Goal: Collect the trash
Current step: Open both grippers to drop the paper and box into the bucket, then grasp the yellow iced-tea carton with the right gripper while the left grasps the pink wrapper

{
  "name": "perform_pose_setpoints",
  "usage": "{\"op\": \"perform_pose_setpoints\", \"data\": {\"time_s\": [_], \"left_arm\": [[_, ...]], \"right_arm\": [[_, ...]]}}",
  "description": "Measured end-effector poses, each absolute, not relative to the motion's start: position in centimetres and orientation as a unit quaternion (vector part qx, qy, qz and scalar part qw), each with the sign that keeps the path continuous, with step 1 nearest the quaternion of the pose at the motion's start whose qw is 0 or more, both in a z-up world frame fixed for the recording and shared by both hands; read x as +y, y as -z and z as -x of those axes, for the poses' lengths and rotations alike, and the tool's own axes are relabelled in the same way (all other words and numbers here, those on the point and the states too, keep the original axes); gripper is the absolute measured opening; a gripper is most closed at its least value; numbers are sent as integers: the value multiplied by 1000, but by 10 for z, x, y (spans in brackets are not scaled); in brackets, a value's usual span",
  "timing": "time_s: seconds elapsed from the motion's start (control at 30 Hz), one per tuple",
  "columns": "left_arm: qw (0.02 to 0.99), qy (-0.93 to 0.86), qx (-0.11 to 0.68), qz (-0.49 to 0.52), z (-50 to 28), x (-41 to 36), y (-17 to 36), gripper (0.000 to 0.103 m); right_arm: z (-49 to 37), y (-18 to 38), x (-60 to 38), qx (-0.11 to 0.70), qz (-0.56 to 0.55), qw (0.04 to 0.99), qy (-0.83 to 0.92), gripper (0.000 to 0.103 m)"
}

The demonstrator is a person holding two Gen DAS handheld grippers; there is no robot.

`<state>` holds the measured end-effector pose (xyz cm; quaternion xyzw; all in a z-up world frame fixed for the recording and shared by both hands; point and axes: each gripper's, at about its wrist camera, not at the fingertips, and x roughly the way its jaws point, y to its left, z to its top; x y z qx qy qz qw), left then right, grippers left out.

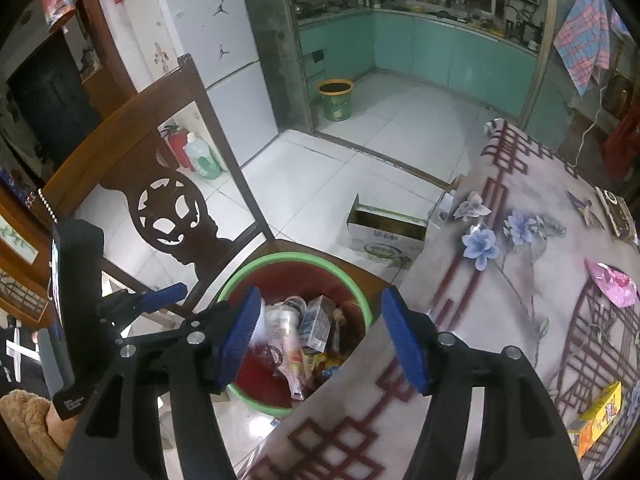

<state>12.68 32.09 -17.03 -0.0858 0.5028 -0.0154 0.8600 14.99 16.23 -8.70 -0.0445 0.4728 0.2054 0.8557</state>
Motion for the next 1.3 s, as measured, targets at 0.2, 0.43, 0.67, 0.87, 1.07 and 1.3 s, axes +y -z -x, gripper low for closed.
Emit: {"op": "perform_pose_setpoints", "data": {"time_s": [0.2,0.43,0.67,0.87,1.07,1.3], "left_arm": [[868,37,490,74,-125,296,155,59],[876,71,474,53,-123,254,139,59],[877,111,465,32,-113,195,130,59],[879,132,459,16,-102,145,122,66],[879,149,453,-10,-100,91,114,70],[876,194,438,-52,-116,8,105,70]], "right_arm": [[-144,78,124,458,29,874,-160,70],[-131,91,11,472,-27,881,-24,75],[-108,125,-120,488,-94,857,139,88],[-93,170,-203,515,-137,816,223,90],[-102,201,-226,546,-139,802,198,90],[-110,210,-229,568,-102,809,114,68]]}}
